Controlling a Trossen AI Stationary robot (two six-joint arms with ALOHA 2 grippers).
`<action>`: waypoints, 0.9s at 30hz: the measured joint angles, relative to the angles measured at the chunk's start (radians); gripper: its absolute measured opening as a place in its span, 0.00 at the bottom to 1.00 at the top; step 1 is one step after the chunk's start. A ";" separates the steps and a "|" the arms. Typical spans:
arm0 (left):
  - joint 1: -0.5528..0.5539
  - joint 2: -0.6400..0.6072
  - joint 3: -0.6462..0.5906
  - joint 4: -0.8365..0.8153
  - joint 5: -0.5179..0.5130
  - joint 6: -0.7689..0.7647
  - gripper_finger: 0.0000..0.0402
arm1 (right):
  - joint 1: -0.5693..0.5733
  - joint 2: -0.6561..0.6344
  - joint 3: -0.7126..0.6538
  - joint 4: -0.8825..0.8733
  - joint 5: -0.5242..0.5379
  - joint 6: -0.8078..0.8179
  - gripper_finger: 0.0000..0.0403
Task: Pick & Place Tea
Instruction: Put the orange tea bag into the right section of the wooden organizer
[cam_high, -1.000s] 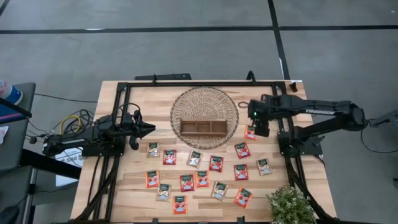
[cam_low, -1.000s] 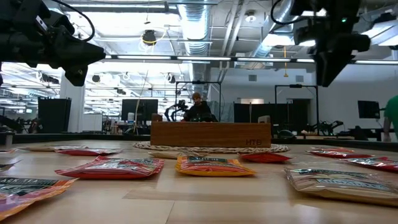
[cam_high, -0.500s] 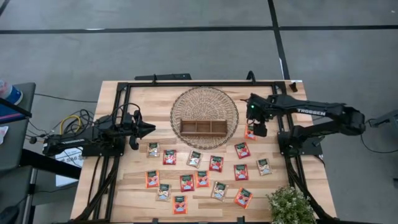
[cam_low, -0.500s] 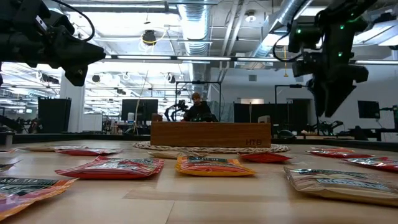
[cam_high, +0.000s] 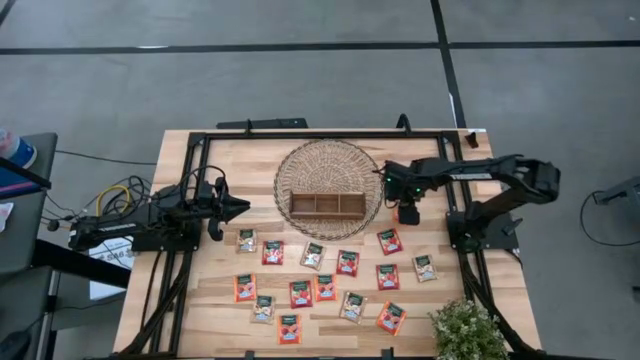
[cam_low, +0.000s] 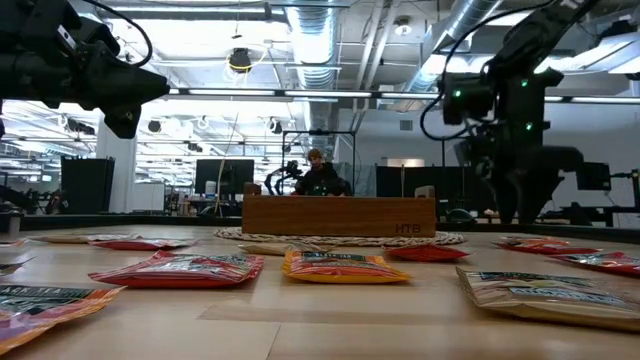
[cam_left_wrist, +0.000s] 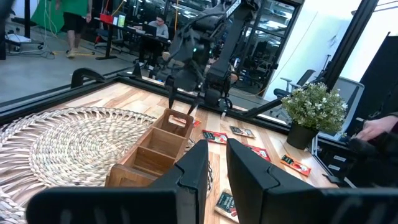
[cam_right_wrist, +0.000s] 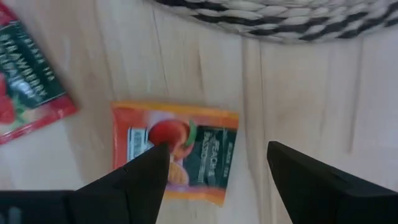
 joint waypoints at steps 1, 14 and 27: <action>0.000 0.000 0.000 0.000 0.000 0.000 0.13 | 0.000 0.016 0.000 0.000 0.000 0.000 0.66; 0.000 0.000 0.000 0.000 0.000 0.000 0.13 | -0.012 0.084 -0.005 -0.004 -0.026 0.014 0.66; 0.000 0.000 0.000 0.000 0.000 0.000 0.13 | -0.015 0.100 -0.014 0.011 -0.046 0.018 0.23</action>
